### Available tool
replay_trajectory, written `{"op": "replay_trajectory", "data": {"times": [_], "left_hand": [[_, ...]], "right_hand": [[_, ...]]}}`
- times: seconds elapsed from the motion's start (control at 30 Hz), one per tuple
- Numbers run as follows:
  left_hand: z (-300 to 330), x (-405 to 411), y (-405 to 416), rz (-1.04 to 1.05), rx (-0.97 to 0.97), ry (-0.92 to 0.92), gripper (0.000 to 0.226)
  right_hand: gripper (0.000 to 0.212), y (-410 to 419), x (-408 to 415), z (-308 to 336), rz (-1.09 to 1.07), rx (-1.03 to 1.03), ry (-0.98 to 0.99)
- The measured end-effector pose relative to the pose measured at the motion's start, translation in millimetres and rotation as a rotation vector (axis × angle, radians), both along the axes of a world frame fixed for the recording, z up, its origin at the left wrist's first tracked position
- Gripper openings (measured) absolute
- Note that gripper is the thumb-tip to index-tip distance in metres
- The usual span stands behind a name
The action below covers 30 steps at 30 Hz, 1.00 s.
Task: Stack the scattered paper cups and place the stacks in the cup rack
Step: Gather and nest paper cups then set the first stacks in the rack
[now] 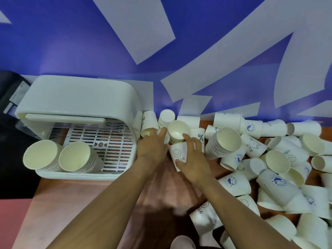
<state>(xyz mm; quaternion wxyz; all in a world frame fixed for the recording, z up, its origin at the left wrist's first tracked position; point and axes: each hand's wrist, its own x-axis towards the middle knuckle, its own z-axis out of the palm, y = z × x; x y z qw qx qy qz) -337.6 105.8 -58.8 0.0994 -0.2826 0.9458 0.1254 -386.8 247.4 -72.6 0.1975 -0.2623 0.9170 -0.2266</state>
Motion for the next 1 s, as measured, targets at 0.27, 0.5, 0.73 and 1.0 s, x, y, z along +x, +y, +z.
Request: {"op": "replay_trajectory", "data": {"times": [0.27,0.5,0.73,1.0], "left_hand": [[38.4,36.2,8.3,-0.035,0.147,0.144,0.054],[72.9,89.7,13.2,-0.001,0.316,0.360,0.056],[86.8,132.9,6.0,0.151,0.587,0.518,0.064],[106.5,174.6,-12.4,0.131,0.579,0.464,0.063]], "right_hand": [[0.095,24.7,16.9,11.0,-0.105,-0.156,-0.021],[0.097,36.8,35.8,39.4,-0.194,-0.188,-0.007],[0.104,37.0,62.4,68.6,-0.163,-0.160,0.049],[0.094,20.0,92.5,95.5,-0.071,-0.154,0.071]]}}
